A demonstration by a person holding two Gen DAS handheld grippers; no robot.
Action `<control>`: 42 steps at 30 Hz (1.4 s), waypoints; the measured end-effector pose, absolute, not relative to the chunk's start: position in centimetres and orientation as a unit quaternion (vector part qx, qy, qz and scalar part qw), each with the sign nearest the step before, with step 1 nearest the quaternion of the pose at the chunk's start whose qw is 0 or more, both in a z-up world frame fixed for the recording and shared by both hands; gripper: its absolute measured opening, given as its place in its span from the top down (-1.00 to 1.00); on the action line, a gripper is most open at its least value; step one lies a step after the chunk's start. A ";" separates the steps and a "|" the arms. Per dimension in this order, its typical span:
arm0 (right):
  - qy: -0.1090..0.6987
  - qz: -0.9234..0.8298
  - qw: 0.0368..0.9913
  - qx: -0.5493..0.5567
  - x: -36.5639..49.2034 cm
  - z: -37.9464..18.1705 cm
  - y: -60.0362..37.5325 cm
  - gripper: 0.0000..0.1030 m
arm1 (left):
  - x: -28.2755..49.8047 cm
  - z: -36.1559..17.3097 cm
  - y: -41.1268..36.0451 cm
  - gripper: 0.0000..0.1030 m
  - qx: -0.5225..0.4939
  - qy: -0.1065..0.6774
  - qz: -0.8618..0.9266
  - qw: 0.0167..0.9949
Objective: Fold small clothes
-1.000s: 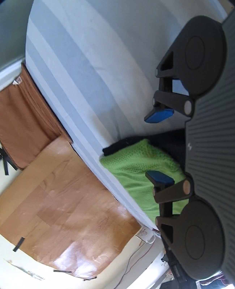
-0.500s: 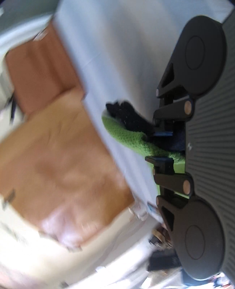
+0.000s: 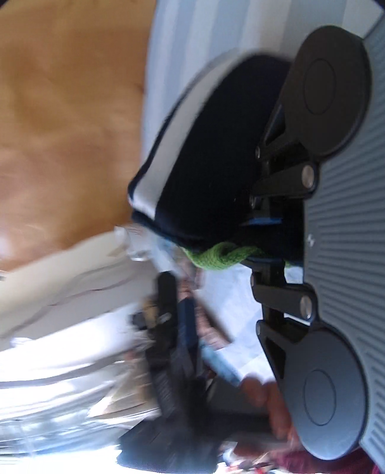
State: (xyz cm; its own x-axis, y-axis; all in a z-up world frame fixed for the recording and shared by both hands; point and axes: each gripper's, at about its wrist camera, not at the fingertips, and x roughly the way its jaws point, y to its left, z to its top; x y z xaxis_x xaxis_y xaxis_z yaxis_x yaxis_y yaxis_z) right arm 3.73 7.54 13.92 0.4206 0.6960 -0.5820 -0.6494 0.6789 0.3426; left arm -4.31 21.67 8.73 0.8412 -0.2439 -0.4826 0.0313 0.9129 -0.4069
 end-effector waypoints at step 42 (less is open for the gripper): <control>0.364 0.313 0.829 0.288 4.4 10.0 -9.5 -0.54 | 0.5 2.8 18.7 -1.00 -0.180 0.409 -0.161 0.880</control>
